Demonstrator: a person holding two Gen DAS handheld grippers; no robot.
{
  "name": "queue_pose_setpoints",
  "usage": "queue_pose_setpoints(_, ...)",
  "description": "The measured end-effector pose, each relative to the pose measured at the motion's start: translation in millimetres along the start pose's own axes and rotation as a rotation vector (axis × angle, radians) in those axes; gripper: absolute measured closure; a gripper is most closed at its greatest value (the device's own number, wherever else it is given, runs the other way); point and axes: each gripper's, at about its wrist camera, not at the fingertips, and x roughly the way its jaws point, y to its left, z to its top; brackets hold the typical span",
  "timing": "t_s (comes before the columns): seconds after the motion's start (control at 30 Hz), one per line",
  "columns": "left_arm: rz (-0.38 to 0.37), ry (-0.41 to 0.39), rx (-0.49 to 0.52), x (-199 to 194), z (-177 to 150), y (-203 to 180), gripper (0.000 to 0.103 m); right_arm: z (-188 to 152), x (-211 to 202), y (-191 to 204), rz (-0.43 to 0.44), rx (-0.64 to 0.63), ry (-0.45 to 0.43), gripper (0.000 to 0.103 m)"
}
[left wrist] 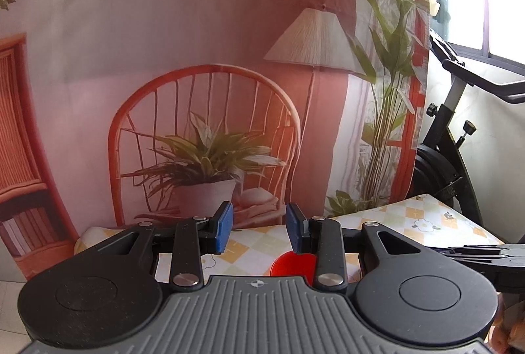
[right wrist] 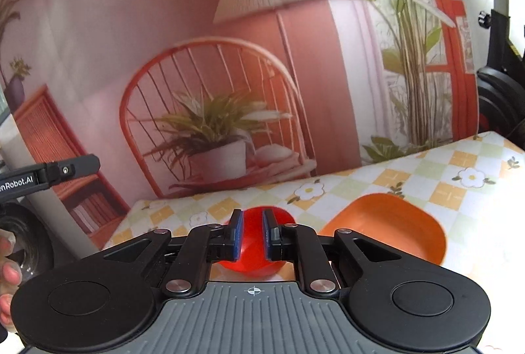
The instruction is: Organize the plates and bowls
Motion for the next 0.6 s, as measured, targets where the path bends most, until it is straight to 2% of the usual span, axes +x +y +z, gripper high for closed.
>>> queue_pose_setpoints(0.13,-0.038,0.077,-0.075,42.1,-13.0,7.1,0.066,-7.8,37.9,-2.9,-0.043,0.078,0.059,0.090)
queue_pose_setpoints(0.33,-0.115,0.195,-0.212,107.4,-39.1,17.5,0.066,-17.7,79.1,-4.4,-0.120,0.117,0.127,0.090)
queue_pose_setpoints(0.4,-0.132,0.222,-0.246,121.6,-48.5,22.0,0.067,-21.7,86.8,-2.4,-0.130,0.113,0.134,0.086)
queue_pose_setpoints(0.6,-0.159,0.260,-0.226,145.2,-62.6,23.5,0.067,-34.7,101.7,-1.1,-0.173,0.132,0.158,0.085)
